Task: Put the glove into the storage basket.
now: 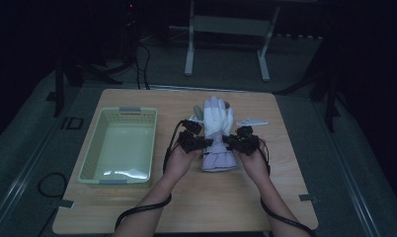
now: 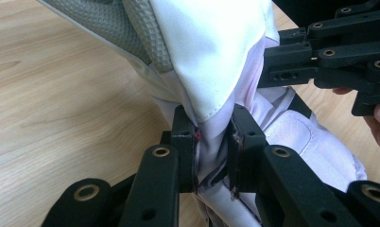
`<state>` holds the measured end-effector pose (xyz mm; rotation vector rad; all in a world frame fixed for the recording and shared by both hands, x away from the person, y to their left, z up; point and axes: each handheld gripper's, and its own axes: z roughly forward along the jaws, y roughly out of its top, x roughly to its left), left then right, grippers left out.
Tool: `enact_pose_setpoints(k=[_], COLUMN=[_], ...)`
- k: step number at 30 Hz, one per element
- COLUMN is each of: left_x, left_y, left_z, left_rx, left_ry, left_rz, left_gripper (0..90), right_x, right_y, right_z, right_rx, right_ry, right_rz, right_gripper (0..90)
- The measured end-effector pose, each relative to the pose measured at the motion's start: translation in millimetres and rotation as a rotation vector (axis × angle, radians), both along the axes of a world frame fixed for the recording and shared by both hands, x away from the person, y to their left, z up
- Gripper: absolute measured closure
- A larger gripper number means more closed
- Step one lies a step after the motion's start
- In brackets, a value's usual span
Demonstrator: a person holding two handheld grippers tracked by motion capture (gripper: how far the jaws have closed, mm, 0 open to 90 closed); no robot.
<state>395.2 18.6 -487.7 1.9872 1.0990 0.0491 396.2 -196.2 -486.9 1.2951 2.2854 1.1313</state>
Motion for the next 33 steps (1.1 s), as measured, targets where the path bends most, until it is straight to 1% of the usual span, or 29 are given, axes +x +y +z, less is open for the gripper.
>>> enact_pose_setpoints(k=[1,2,5,8,11,13,15,16,18,19,21,23,27,29,30,31,32,33], left_x=[-0.4,-0.8,-4.3,-7.9,-10.0,-11.9,-13.3,-14.1,-15.3,-15.8,-16.8,-18.0,-20.9,-23.0,-23.9,-23.9,-25.3,-26.0], left_y=[2.5,5.5,12.4,20.3,29.0,34.1,40.7,44.2,52.5,57.1,64.9,71.6,87.9,96.3,100.8,100.8,107.5,110.7], left_z=[2.5,5.1,13.7,22.4,32.4,39.1,45.3,48.3,54.2,57.2,63.1,68.2,76.9,81.5,84.2,84.2,88.2,90.3], left_rx=[0.007,0.002,0.017,0.018,0.031,0.05,0.066,0.078,0.086,0.095,0.101,0.119,0.11,0.114,0.121,0.121,0.134,0.145], left_ry=[0.0,0.0,-0.022,-0.034,-0.041,-0.054,-0.055,-0.064,-0.063,-0.068,-0.069,-0.077,-0.08,-0.079,-0.079,-0.079,-0.076,-0.077], left_rz=[-0.004,-0.001,0.012,0.023,0.028,0.037,0.047,0.05,0.06,0.057,0.064,0.069,0.085,0.088,0.087,0.087,0.09,0.092], left_gripper=[76.0,76.0,76.1,76.2,76.2,76.2,76.2,76.3,76.3,76.3,76.3,76.4,76.3,76.4,76.4,76.4,76.4,76.3], right_x=[-0.8,-1.8,-5.6,-7.0,-7.9,-8.5,-8.2,-8.2,-8.6,-9.2,-10.1,-11.8,-10.6,-11.3,-12.0,-12.0,-12.7,-13.8], right_y=[1.8,4.1,13.0,20.5,29.2,35.9,43.2,47.5,56.7,61.3,69.9,79.6,92.9,101.1,105.5,105.5,110.2,117.6], right_z=[1.9,3.8,10.4,17.9,25.7,30.6,34.4,36.2,40.1,42.5,46.5,50.2,58.6,63.4,65.6,65.6,67.4,69.5], right_rx=[0.0,0.0,-0.004,0.005,0.008,0.01,0.018,0.023,0.027,0.028,0.029,0.014,0.035,0.035,0.034,0.034,0.035,0.036], right_ry=[-0.003,-0.01,-0.042,-0.058,-0.068,-0.081,-0.082,-0.08,-0.089,-0.09,-0.109,-0.131,-0.125,-0.126,-0.128,-0.128,-0.131,-0.136], right_rz=[0.004,0.007,0.009,0.015,0.025,0.029,0.031,0.028,0.032,0.034,0.043,0.048,0.067,0.075,0.081,0.081,0.085,0.092], right_gripper=[80.0,80.0,80.1,80.2,80.2,80.2,80.2,80.2,80.2,80.2,80.2,80.3,80.6,80.6,80.6,80.6,80.6,80.6])
